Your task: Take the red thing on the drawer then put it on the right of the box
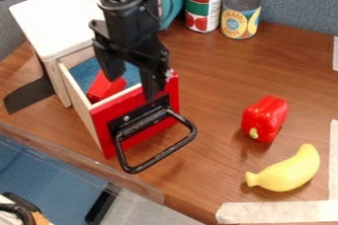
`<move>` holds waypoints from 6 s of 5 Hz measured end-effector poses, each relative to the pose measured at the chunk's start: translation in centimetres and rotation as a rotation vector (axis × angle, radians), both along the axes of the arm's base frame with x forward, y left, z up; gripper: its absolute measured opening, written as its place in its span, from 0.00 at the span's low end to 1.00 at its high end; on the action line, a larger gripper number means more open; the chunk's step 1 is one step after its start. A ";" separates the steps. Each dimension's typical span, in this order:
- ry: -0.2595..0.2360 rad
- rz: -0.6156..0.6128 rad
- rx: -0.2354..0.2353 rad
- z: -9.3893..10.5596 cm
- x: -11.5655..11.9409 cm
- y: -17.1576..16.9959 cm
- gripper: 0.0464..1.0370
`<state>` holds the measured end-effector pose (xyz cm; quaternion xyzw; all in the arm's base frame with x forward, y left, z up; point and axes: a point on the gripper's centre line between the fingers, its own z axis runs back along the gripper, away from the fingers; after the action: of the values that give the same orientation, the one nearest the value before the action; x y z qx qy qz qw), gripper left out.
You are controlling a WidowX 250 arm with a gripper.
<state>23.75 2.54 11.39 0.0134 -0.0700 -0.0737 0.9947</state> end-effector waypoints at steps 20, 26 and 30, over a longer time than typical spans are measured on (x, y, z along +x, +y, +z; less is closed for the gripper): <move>-0.138 0.045 -0.009 3.3 5.5 0.8 0.71; 0.042 -0.065 0.003 -4.2 17.4 -6.7 0.70; 0.065 -0.080 0.025 -7.7 18.3 -7.3 0.74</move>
<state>42.09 -4.71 3.67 0.0208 -0.0373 -0.1146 0.9925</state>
